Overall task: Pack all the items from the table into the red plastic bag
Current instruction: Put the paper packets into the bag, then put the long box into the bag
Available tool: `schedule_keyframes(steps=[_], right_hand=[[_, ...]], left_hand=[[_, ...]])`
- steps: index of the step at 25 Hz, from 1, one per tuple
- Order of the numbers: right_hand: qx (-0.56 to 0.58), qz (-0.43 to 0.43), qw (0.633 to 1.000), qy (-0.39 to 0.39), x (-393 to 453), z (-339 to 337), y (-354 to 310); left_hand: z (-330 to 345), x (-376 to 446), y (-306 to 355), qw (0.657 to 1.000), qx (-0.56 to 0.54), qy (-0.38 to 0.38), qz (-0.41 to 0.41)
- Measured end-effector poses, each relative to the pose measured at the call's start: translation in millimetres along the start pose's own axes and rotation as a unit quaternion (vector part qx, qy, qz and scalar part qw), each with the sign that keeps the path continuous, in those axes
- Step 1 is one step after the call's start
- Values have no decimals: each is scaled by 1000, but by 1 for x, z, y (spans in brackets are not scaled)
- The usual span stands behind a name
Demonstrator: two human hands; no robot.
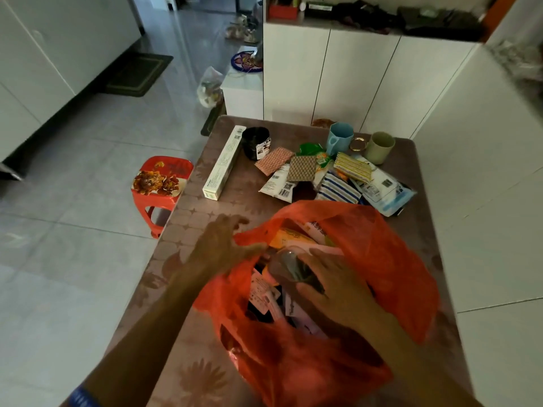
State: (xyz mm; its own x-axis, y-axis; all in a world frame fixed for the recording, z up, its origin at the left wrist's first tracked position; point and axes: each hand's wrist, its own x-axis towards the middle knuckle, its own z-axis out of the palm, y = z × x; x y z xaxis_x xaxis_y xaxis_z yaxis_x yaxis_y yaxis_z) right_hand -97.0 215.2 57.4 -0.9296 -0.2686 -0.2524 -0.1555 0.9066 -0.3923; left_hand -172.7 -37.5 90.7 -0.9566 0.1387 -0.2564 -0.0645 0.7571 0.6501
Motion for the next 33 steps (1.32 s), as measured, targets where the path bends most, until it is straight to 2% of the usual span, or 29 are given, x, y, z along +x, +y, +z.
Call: schedule_keyframes(steps=[1, 2, 3, 5, 8, 11, 13, 15, 17, 19, 21, 24, 26, 27, 28, 29, 30, 31, 32, 33], right_hand=[[25, -14, 999, 39, 8, -11, -6], [60, -21, 995, 75, 19, -21, -14], [95, -18, 991, 97, 31, -29, -23], [146, 2, 984, 107, 52, -33, -34], [180, 54, 977, 100, 71, -19, -31], [198, 79, 970, 113, 62, 0, -16], [186, 103, 969, 129, 54, 5, -5], [206, 124, 961, 137, 44, 3, 1], [259, 147, 942, 155, 34, -8, 3], [315, 165, 917, 182, 28, -23, -2], [437, 164, 862, 196, 23, -45, -11], [684, 89, 713, 128, 22, -78, -24], [756, 37, 647, 93, 23, -87, -30], [773, 31, 626, 97, 20, -88, -33], [780, 35, 614, 113, 16, -87, -36], [772, 42, 619, 138, 9, -85, -35], [745, 47, 645, 163, 0, -81, -32], [701, 46, 690, 177, -11, -77, -29], [647, 41, 743, 166, -21, -72, -27], [591, 32, 795, 132, -30, -68, -27]], left_hand=[[-7, 15, 3, 993, -116, 4, -6], [-14, 38, 3, 979, -200, 40, -16], [-20, 66, -2, 970, -223, 94, -29], [-28, 125, -23, 975, -126, 177, -47], [-16, 208, -78, 984, 25, 144, -104], [5, 250, -125, 980, 38, 102, -166], [13, 262, -138, 973, 19, 121, -193], [11, 251, -133, 963, -117, 128, -208], [-4, 217, -117, 923, -313, 110, -195], [-27, 164, -93, 895, -410, 76, -158], [-47, 102, -67, 901, -426, 30, -74], [-60, 19, -13, 917, -392, -67, 35], [-52, -15, 22, 927, -330, -151, 93], [-42, -31, 35, 938, -272, -173, 128], [-29, -42, 41, 959, -173, -157, 160], [-16, -48, 39, 979, -25, -100, 174], [-3, -51, 33, 977, 142, -27, 156], [6, -54, 29, 962, 252, 8, 106], [13, -54, 24, 959, 281, 1, 36], [17, -54, 17, 969, 243, -23, -24]])
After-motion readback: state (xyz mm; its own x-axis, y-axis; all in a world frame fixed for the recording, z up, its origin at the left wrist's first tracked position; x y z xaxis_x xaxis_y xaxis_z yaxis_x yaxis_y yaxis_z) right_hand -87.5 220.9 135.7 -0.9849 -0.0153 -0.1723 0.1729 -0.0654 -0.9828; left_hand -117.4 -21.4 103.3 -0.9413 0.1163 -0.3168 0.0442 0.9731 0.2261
